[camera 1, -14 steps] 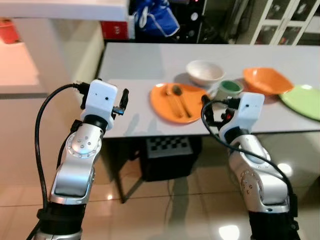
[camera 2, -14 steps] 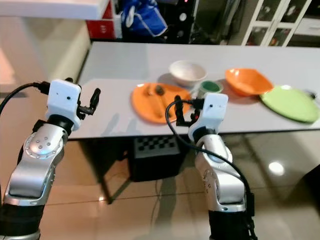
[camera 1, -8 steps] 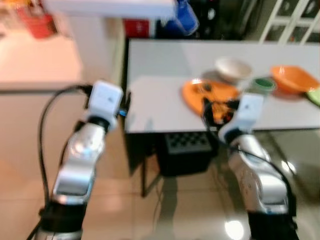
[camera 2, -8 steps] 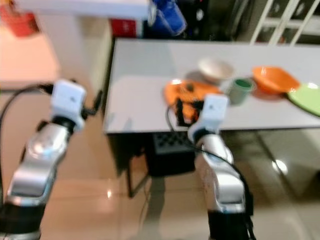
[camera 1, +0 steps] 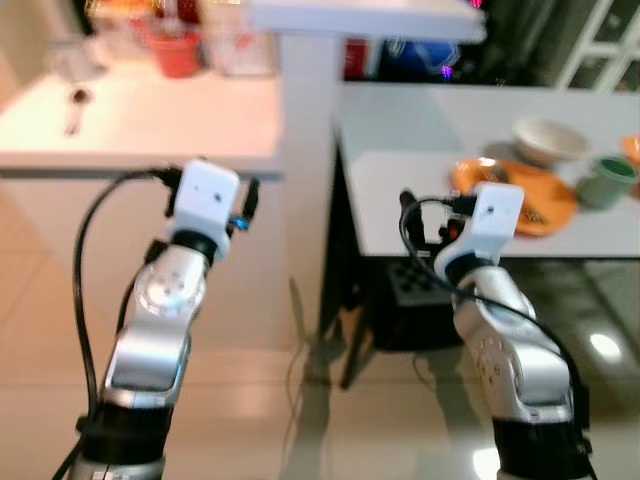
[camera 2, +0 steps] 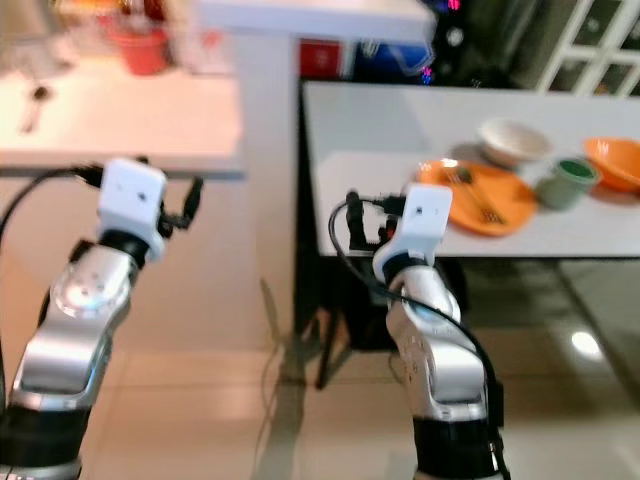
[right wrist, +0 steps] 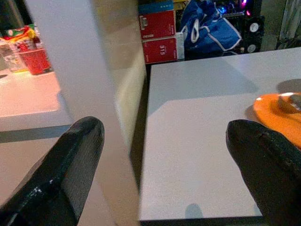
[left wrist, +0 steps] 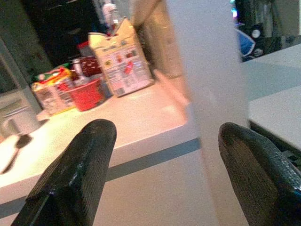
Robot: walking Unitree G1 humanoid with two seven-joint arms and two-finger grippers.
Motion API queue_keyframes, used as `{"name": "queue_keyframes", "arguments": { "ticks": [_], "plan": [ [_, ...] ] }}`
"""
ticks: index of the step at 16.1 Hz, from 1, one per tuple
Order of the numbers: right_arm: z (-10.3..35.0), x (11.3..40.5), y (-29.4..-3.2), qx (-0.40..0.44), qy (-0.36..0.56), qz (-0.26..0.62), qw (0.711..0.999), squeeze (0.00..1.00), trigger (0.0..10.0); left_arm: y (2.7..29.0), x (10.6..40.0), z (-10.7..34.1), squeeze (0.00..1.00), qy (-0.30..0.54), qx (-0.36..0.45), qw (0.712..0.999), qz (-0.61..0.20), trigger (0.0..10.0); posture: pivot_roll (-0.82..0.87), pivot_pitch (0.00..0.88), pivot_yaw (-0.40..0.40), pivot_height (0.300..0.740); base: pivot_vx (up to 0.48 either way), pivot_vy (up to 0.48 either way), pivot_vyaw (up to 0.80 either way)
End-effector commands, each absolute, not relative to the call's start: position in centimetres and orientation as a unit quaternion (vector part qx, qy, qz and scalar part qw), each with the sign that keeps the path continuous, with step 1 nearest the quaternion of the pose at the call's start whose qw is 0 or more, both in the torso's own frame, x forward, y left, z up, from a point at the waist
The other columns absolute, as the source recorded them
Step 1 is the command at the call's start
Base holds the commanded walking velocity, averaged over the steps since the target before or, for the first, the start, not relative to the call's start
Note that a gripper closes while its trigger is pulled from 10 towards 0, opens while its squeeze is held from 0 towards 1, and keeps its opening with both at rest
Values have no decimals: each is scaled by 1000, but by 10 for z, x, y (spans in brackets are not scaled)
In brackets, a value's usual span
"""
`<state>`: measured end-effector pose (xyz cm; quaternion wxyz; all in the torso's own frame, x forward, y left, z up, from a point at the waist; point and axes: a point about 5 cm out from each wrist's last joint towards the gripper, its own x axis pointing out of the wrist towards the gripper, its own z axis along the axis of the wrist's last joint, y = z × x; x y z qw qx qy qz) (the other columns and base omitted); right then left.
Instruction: Setting the table
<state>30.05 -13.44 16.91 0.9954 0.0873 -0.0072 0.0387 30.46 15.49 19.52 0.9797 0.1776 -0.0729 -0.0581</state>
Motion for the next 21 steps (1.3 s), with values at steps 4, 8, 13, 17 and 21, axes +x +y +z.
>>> {"name": "queue_keyframes", "arguments": {
  "ticks": [4, 8, 13, 17, 21],
  "plan": [
    [171, 299, -144, 104, -16, 27, 994, 325, 10000, 149, 304, 192, 208, -46, 131, 988, -71, 10000, 18, 0, -25, 740, 0, 445, 0],
    [171, 299, -144, 108, -17, 26, 994, 1000, 10000, 149, 304, 194, 1000, -45, 122, 989, -74, 10000, 19, 0, -24, 740, 0, 421, 0],
    [172, 298, -144, 107, -18, 30, 994, 1000, 10000, 149, 303, 195, 1000, -45, 123, 988, -75, 10000, 19, 0, -25, 740, 0, 417, 0],
    [171, 300, -144, 75, -13, 23, 997, 302, 10000, 151, 303, 201, 0, -77, 134, 987, -48, 10000, 24, 0, -27, 740, 0, 206, 0],
    [184, 303, -133, 43, -33, 56, 997, 0, 10000, 150, 303, 209, 0, -99, 124, 986, -52, 10000, 29, 0, -33, 740, 0, 0, 0]
  ]
}}
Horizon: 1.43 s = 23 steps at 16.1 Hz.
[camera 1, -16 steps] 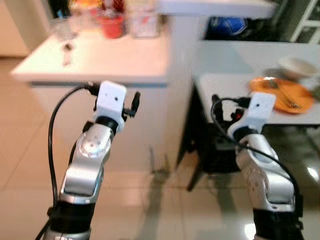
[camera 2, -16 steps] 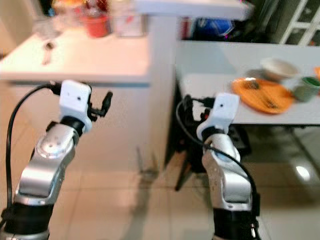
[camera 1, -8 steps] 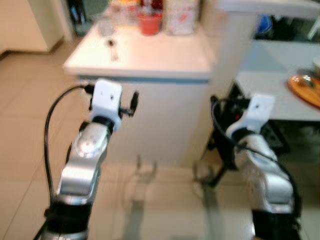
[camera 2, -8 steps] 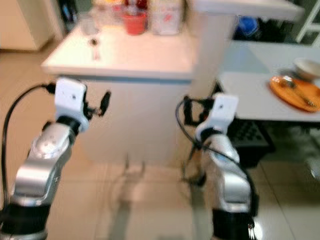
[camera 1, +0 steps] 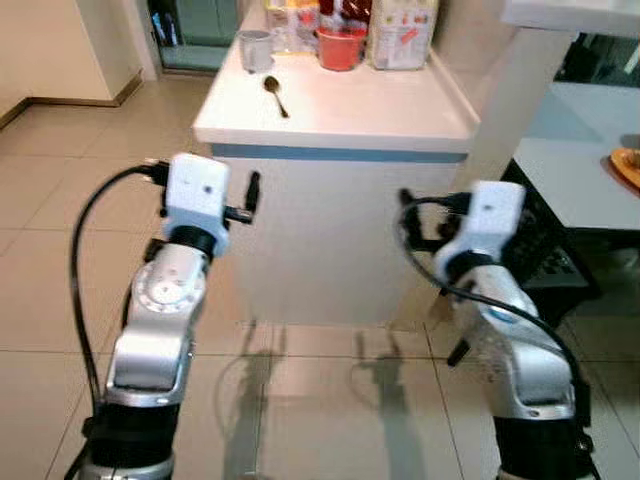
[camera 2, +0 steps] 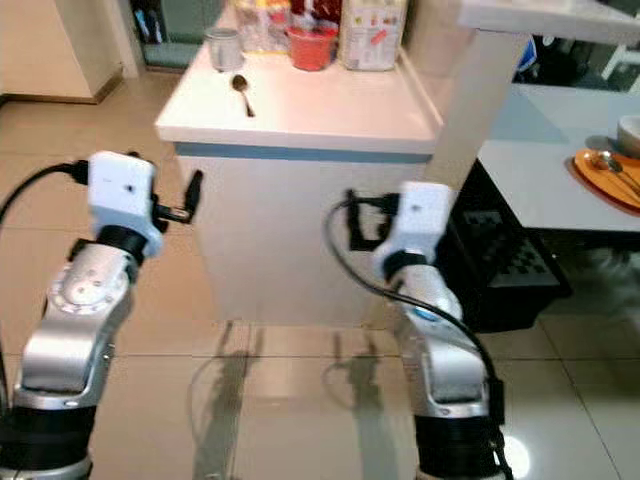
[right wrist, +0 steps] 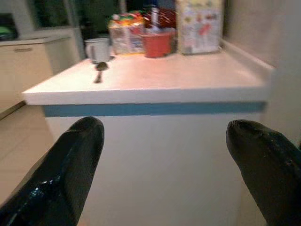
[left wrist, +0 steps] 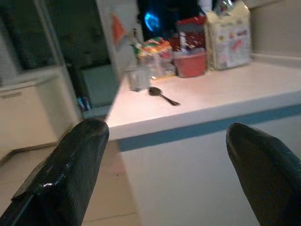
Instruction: Setting the table
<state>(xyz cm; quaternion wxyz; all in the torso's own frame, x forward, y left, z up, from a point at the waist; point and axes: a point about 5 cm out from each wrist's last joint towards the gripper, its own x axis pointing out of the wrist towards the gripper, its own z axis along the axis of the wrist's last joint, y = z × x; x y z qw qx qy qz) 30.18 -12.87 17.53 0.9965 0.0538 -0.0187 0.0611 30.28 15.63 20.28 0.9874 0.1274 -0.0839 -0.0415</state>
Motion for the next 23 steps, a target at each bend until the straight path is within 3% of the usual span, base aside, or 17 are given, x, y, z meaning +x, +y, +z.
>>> {"name": "queue_keyframes", "arguments": {
  "ticks": [1, 8, 23],
  "plan": [
    [187, 303, -129, 41, -38, 68, 996, 0, 10000, 151, 302, 211, 0, -106, 126, 985, -52, 10000, 33, 0, -37, 740, 292, 0, 575],
    [193, 306, -126, 28, -42, 76, 996, 0, 10000, 151, 301, 210, 0, -106, 127, 985, -55, 10000, 33, 0, -41, 740, 344, 0, 730],
    [204, 316, -137, 45, -50, 42, 997, 0, 10000, 146, 302, 209, 0, -104, 129, 982, -92, 10000, 31, 0, -35, 740, 383, 0, 0]
  ]
}}
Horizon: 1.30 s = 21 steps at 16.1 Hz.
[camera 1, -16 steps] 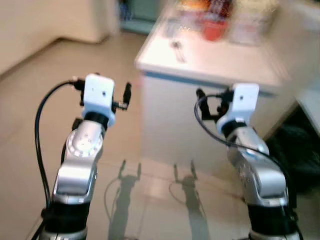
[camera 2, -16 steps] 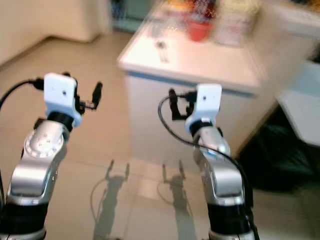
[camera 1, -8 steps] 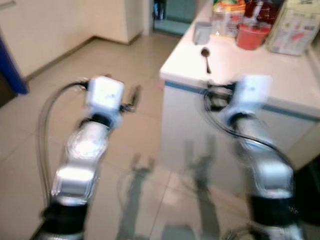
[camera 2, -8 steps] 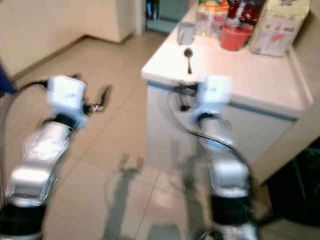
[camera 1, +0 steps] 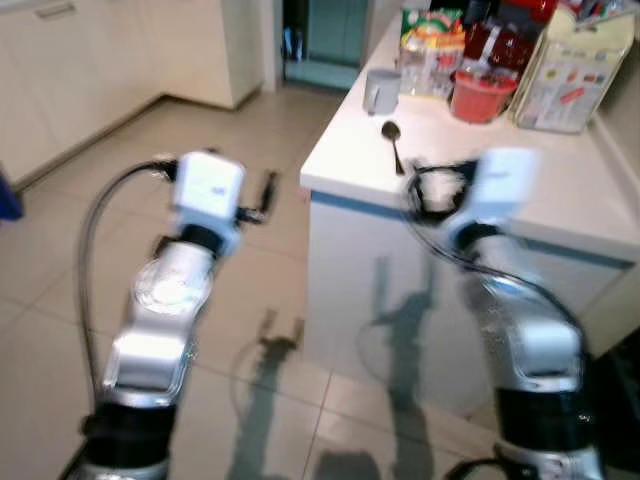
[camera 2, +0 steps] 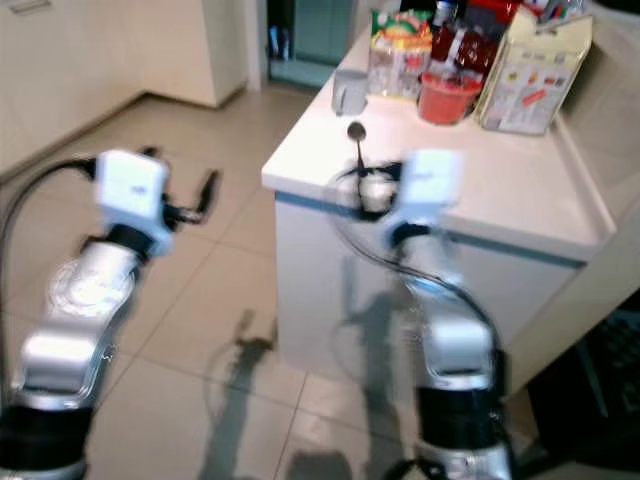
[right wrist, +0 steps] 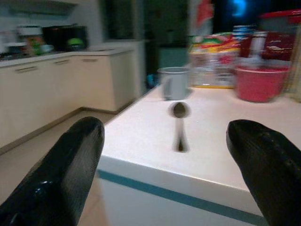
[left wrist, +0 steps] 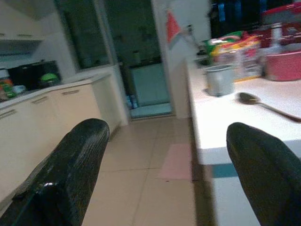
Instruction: Setting the table
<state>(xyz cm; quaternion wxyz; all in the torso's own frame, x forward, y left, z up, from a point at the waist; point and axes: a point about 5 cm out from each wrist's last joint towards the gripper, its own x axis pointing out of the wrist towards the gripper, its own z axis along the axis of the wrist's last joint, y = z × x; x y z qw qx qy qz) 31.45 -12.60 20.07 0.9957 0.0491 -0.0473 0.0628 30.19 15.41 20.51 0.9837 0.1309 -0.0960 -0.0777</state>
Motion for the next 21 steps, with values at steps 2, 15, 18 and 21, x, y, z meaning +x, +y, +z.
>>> {"name": "queue_keyframes", "arguments": {
  "ticks": [2, 15, 18, 21],
  "plan": [
    [204, 316, -137, 48, -49, 45, 997, 0, 10000, 146, 303, 209, 0, -104, 129, 982, -92, 10000, 31, 0, -33, 740, 386, 0, 0],
    [202, 318, -133, 58, -36, 48, 997, 0, 10000, 148, 304, 209, 0, -101, 134, 981, -96, 10000, 30, 0, -21, 740, 386, 0, 0],
    [199, 318, -134, 58, -27, 42, 997, 0, 10000, 147, 304, 209, 0, -101, 135, 981, -97, 10000, 30, 0, -21, 740, 385, 0, 0],
    [198, 319, -134, 63, -21, 39, 997, 0, 10000, 147, 304, 209, 0, -100, 135, 981, -98, 10000, 29, 0, -20, 740, 385, 0, 0]
  ]
}}
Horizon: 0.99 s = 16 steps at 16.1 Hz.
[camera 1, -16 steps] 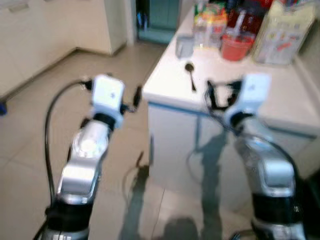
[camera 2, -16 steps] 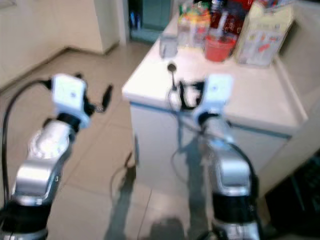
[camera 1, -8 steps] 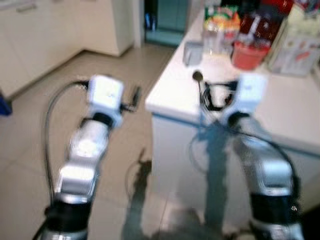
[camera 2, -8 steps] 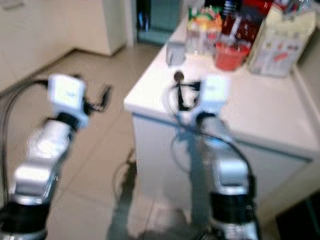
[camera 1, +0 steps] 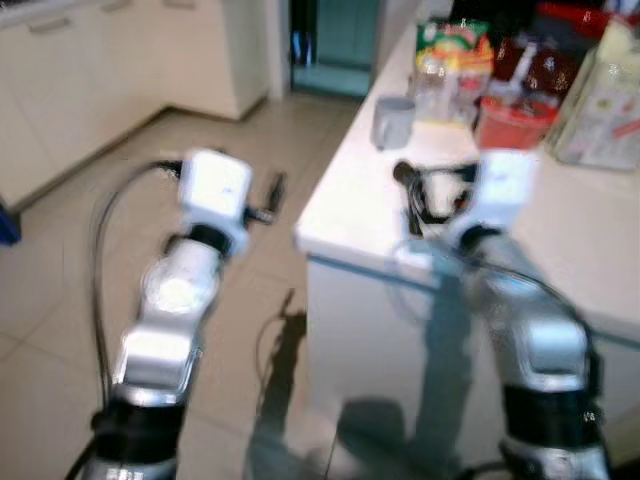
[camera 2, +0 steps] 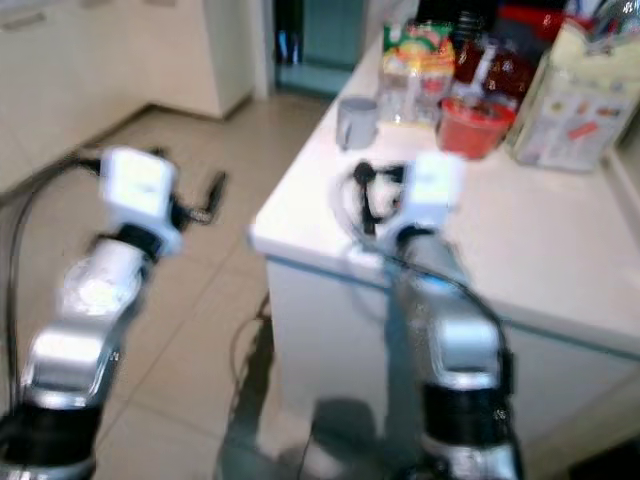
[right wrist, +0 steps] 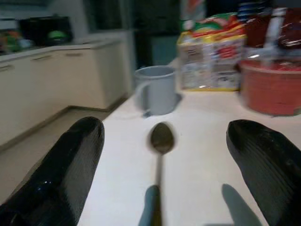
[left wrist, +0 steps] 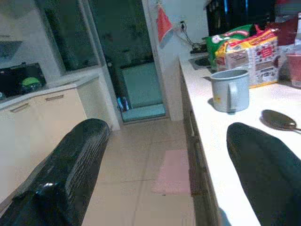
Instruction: Setting the table
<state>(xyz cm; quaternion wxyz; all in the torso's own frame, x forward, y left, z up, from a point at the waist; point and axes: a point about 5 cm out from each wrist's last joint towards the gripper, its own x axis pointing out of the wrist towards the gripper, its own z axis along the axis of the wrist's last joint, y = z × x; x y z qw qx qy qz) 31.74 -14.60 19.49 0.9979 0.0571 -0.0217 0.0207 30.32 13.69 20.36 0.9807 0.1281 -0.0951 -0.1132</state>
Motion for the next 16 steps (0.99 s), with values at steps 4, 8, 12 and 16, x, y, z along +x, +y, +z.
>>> {"name": "queue_keyframes", "arguments": {
  "ticks": [4, 8, 12, 16],
  "plan": [
    [197, 319, -133, 65, -16, 41, 997, 0, 10000, 147, 305, 208, 0, -99, 135, 981, -98, 10000, 29, 0, -21, 740, 386, 0, 0],
    [194, 318, -128, 89, -7, 69, 994, 1000, 10000, 148, 305, 204, 0, -83, 136, 983, -96, 10000, 30, 0, -20, 740, 268, 0, 0],
    [183, 324, -127, 68, 39, 64, 995, 1000, 10000, 141, 299, 201, 0, -79, 144, 973, -160, 10000, 31, 0, -17, 740, 0, 0, 0],
    [162, 350, -131, 39, 114, 32, 992, 1000, 10000, 125, 279, 189, 0, -45, 139, 948, -282, 10000, 40, 0, -24, 740, 0, 0, 0]
  ]
}}
